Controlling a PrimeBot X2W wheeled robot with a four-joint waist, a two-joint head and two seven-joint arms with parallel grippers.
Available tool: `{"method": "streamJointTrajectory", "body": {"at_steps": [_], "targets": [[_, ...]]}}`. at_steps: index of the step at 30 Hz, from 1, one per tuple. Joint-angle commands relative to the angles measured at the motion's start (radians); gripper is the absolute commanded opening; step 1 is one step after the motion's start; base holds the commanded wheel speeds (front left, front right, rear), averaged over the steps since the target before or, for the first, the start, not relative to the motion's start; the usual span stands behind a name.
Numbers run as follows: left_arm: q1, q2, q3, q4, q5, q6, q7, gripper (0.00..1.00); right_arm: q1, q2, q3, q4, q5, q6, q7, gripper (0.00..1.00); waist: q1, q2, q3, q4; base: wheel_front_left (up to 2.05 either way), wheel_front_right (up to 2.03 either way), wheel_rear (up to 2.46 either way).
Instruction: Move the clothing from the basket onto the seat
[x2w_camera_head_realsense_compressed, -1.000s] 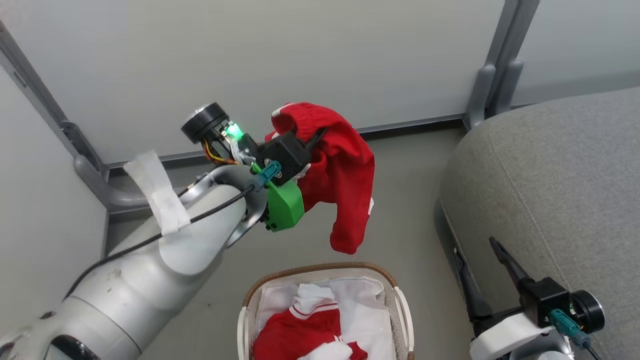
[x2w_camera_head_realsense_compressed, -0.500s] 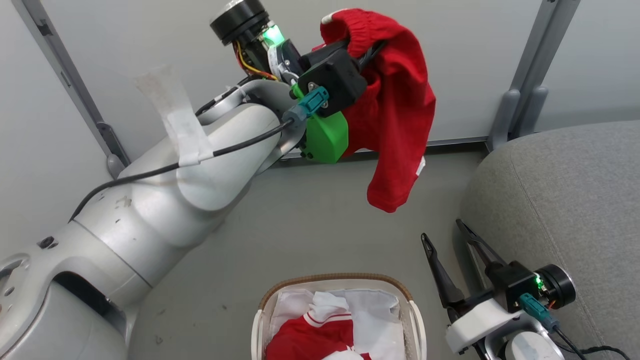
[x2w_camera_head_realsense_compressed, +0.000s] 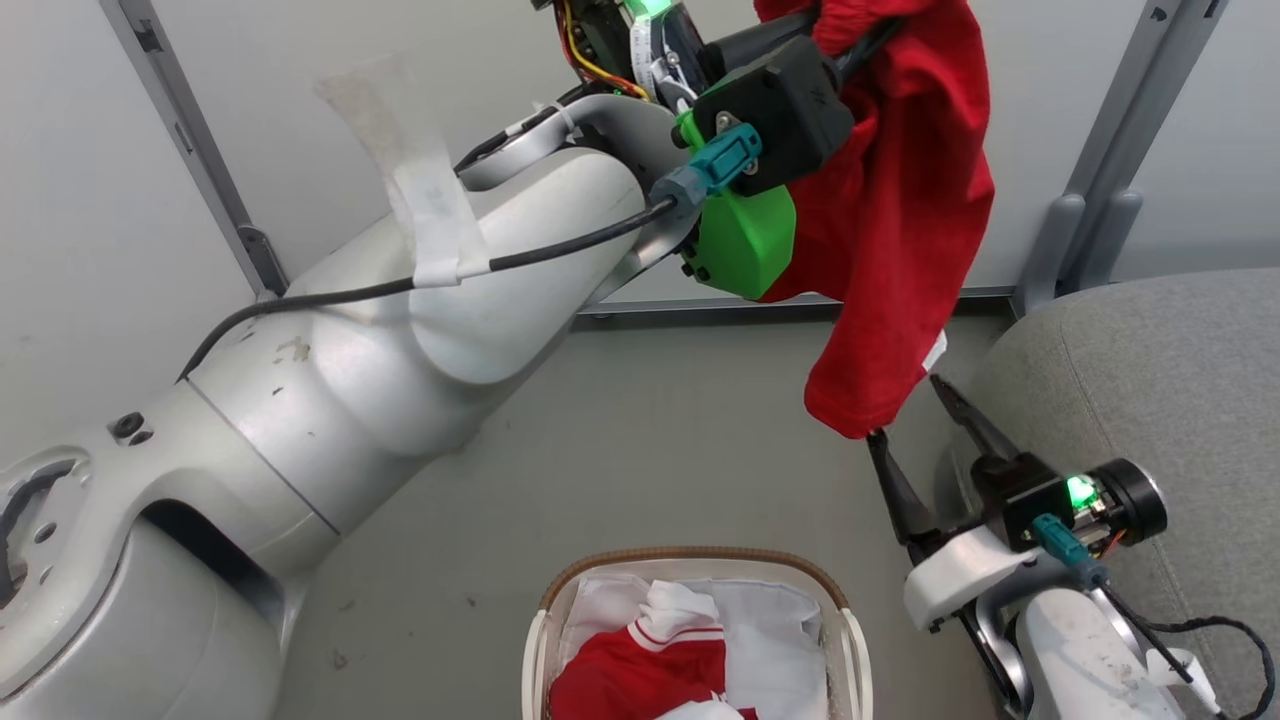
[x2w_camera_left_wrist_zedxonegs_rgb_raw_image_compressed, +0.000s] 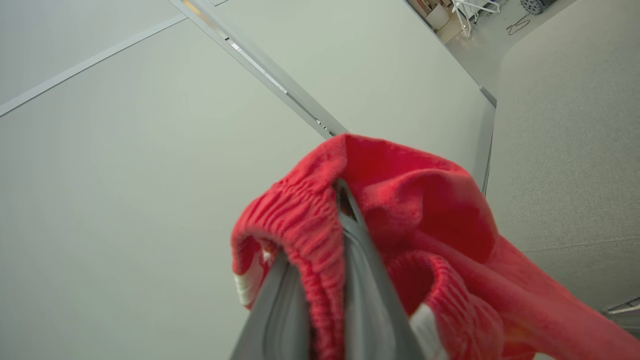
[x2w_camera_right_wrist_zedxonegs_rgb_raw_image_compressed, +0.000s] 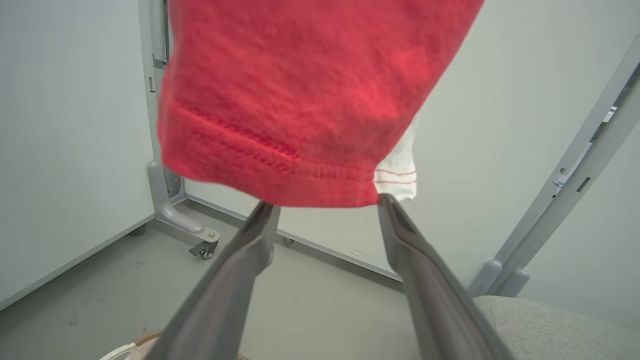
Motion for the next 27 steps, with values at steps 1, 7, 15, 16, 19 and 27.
{"method": "streamJointTrajectory", "body": {"at_steps": [1, 7, 15, 16, 19, 27], "targets": [[-0.016, -0.004, -0.003, -0.002, -0.016, 0.003, -0.004, 0.0, -0.02, -0.004, -0.008, -0.004, -0.007, -0.001, -0.005, 1.0, 0.0001, -0.0001, 0.003, 0.004, 0.0, 0.0, 0.0], [-0.009, -0.004, -0.008, 0.002, -0.027, 0.003, -0.007, 0.0, -0.054, -0.004, -0.036, -0.081, -0.024, -0.001, -0.005, 1.0, 0.0001, -0.0001, 0.011, 0.003, 0.0, 0.0, 0.0], [0.032, -0.001, -0.013, 0.0, -0.044, 0.003, -0.012, 0.0, -0.1, -0.004, -0.013, -0.131, -0.04, -0.001, -0.005, 1.0, 0.0001, -0.0001, 0.015, -0.005, 0.0, 0.0, 0.0], [0.035, -0.001, -0.013, 0.0, -0.048, 0.004, -0.013, 0.0, -0.109, -0.004, -0.003, -0.117, -0.041, -0.001, -0.005, 1.0, 0.0001, -0.0001, 0.016, -0.005, 0.0, 0.0, 0.0], [0.049, -0.002, -0.008, 0.0, -0.061, 0.005, -0.015, 0.0, -0.134, -0.004, 0.009, -0.079, -0.032, -0.001, -0.005, 0.41, 0.0001, -0.0001, 0.017, -0.005, 0.0, 0.0, 0.0], [0.097, 0.018, -0.003, 0.013, -0.084, 0.016, -0.022, 0.0, -0.189, -0.004, 0.024, -0.021, -0.02, -0.001, -0.005, 0.0, 0.0001, -0.0001, 0.02, -0.008, 0.0, 0.0, 0.0]]}}
